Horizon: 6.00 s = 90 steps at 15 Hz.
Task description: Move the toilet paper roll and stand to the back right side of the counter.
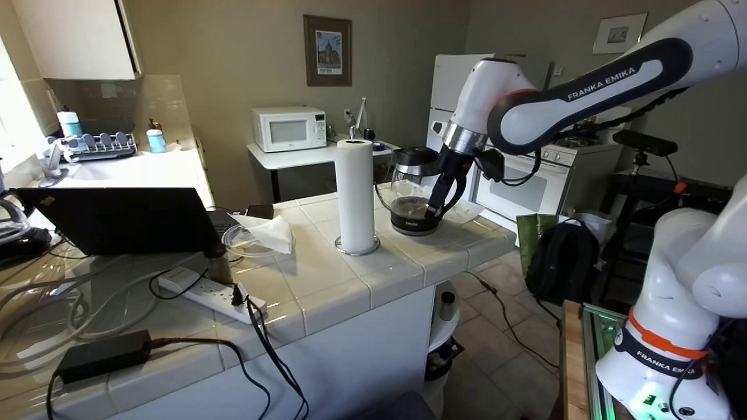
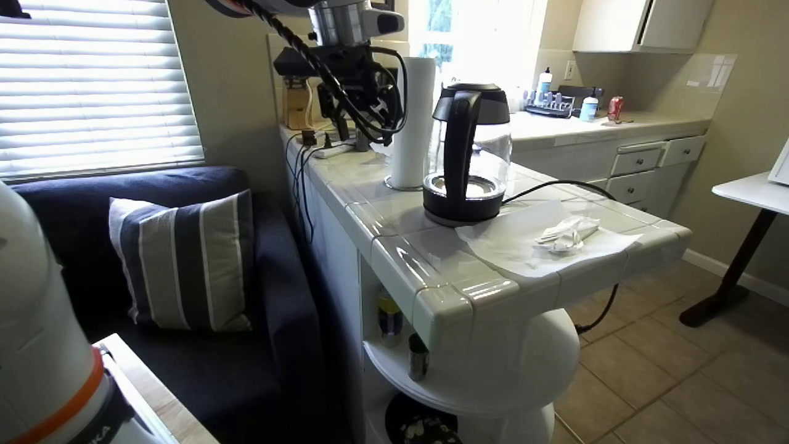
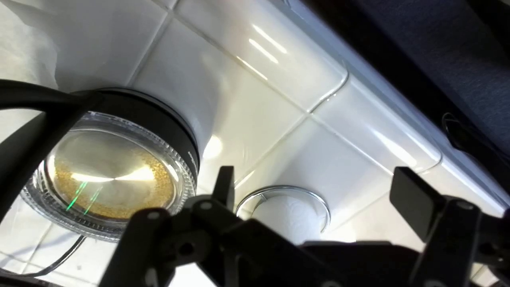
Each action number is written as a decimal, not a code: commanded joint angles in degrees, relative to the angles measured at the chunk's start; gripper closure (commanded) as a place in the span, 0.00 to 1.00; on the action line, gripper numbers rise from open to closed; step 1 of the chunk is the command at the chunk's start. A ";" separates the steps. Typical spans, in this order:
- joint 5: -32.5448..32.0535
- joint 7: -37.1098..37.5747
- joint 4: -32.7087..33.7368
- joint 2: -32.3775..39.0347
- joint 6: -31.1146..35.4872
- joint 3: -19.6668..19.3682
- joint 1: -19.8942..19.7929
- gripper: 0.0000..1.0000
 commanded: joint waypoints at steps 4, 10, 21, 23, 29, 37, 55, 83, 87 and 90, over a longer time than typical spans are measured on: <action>-10.65 -5.09 15.30 -2.29 -14.12 0.36 -1.80 0.00; -8.56 -27.23 34.60 2.94 -22.49 -3.74 2.46 0.00; 5.89 -47.76 54.28 15.27 -30.60 -3.23 2.92 0.00; 5.84 -47.72 54.21 15.49 -30.50 -2.99 2.72 0.00; 5.43 -44.89 55.52 16.20 -31.00 -2.98 2.27 0.00; 10.17 -40.14 67.60 29.23 -33.45 -2.15 0.39 0.00; 14.34 -36.68 79.27 43.08 -41.73 -1.04 -1.09 0.80; 14.71 -32.91 79.35 45.28 -44.66 -1.14 -2.66 0.93; 15.17 -32.91 79.49 45.57 -45.02 -0.93 -2.78 0.92; 17.62 -34.42 79.71 45.62 -45.58 -0.31 -3.38 0.92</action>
